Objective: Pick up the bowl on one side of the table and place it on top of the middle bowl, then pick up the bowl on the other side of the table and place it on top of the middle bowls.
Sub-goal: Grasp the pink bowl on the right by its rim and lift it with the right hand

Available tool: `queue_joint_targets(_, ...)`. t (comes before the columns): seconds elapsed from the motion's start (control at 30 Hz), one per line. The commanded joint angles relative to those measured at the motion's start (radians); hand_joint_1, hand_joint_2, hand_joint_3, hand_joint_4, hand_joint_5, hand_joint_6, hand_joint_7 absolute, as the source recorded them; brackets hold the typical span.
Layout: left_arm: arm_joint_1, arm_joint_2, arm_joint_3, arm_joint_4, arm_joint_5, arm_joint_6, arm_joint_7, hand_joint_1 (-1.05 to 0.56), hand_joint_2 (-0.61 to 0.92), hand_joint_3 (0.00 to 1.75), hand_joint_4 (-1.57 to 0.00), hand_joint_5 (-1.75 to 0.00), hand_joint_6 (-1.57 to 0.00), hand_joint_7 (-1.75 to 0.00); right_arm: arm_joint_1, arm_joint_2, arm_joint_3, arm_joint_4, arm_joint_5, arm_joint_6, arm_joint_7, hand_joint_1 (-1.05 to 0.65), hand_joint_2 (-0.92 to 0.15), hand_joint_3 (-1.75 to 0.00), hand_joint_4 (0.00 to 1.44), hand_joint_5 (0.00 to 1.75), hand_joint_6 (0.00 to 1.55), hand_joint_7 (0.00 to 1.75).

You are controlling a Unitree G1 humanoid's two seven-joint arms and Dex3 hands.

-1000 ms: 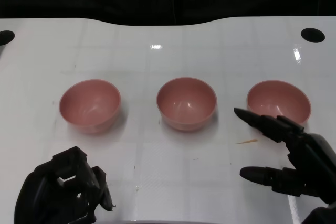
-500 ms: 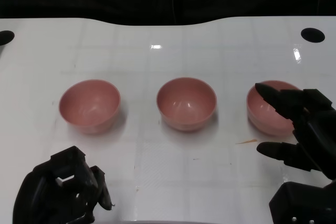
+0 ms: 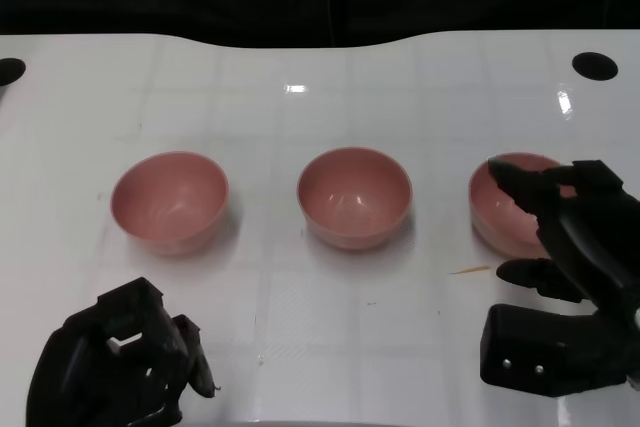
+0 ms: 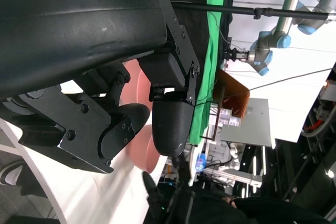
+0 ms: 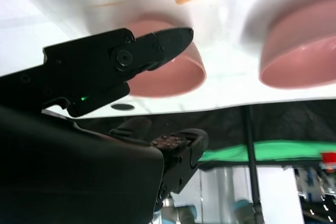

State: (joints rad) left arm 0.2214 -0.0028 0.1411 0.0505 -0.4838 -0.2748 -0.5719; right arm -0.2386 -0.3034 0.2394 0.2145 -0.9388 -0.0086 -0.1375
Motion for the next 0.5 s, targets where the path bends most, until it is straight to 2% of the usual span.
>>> queue_joint_targets(0.03,0.005,0.006,0.003,-0.014,0.004,0.003,0.014,-0.05,0.57,1.06,-0.96,-1.57,-0.93,-1.42,-0.06,-0.011,0.034,0.087,-0.01,0.027,-0.023,-0.57,-0.86,0.0,0.11,0.54,0.32,0.01)
queue_joint_targets(0.13,0.002,0.005,0.001,-0.003,0.01,-0.015,0.005,-0.05,0.57,1.07,-0.95,-1.58,-0.92,-1.43,-0.133,-0.002,0.078,0.222,-0.018,0.04,-0.053,-0.55,-0.87,0.0,0.21,0.38,0.33,0.01)
queue_joint_targets(0.23,0.006,0.004,0.0,-0.004,0.008,-0.018,0.003,-0.04,0.56,1.11,-0.95,-1.58,-0.91,-1.43,-0.175,0.003,0.106,0.312,-0.001,0.035,-0.089,-0.53,-0.88,0.0,0.26,0.3,0.33,0.0)
queue_joint_targets(0.5,0.01,0.005,-0.001,-0.011,0.0,-0.009,0.003,-0.03,0.56,1.14,-0.95,-1.58,-0.92,-1.41,-0.221,0.005,0.161,0.392,0.014,0.052,-0.111,-0.54,-0.88,0.0,0.28,0.24,0.32,0.0)
